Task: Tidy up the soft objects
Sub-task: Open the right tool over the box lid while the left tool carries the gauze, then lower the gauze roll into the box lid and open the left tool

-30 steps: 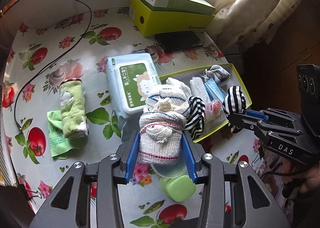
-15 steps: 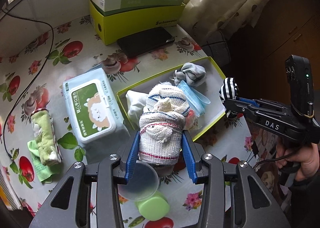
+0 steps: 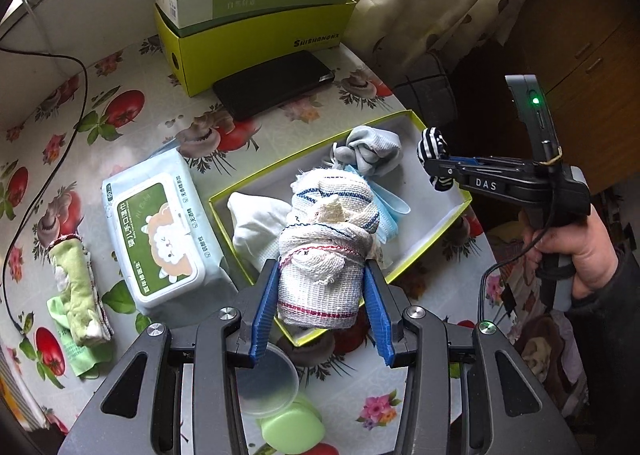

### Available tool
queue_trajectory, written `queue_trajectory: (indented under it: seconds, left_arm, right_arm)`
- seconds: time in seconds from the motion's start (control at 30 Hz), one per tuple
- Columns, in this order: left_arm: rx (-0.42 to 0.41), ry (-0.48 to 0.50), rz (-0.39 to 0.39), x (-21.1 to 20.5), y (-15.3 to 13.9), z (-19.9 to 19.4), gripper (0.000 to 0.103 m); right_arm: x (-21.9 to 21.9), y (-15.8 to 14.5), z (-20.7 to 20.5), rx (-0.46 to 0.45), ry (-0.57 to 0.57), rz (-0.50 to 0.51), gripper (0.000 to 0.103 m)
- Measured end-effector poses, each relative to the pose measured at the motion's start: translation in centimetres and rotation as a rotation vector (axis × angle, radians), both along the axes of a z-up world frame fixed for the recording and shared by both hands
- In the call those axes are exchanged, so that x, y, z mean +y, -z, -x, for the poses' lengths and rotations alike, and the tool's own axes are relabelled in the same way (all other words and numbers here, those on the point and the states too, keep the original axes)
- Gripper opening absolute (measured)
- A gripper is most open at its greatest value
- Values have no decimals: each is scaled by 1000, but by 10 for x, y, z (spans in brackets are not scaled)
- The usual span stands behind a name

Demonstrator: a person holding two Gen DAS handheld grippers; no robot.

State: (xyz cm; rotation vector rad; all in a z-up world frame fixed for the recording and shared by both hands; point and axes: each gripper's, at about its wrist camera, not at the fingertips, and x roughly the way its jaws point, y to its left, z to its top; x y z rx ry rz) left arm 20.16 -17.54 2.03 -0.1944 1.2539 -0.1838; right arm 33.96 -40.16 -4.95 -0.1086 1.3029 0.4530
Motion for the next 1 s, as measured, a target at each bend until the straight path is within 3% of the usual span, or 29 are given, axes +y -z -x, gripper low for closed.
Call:
queue_trajectory:
  seconds: [0.07, 0.2, 0.3, 0.63, 1.0]
  left_arm:
    - [3, 1, -2, -1, 2, 0, 43]
    - [9, 2, -3, -2, 4, -3, 43]
    - [11, 6, -4, -4, 5, -4, 43]
    - [7, 65, -1, -25, 5, -20, 43]
    - [15, 230, -6, -89, 24, -52, 43]
  right_arm:
    - [0, 6, -9, 2, -13, 19, 18]
    - [0, 16, -21, 4, -29, 43, 34]
    - [-2, 13, -21, -17, -33, 44, 39]
    - [-36, -15, 12, -49, 84, -58, 40]
    - [-63, -16, 66, -9, 173, -125, 40]
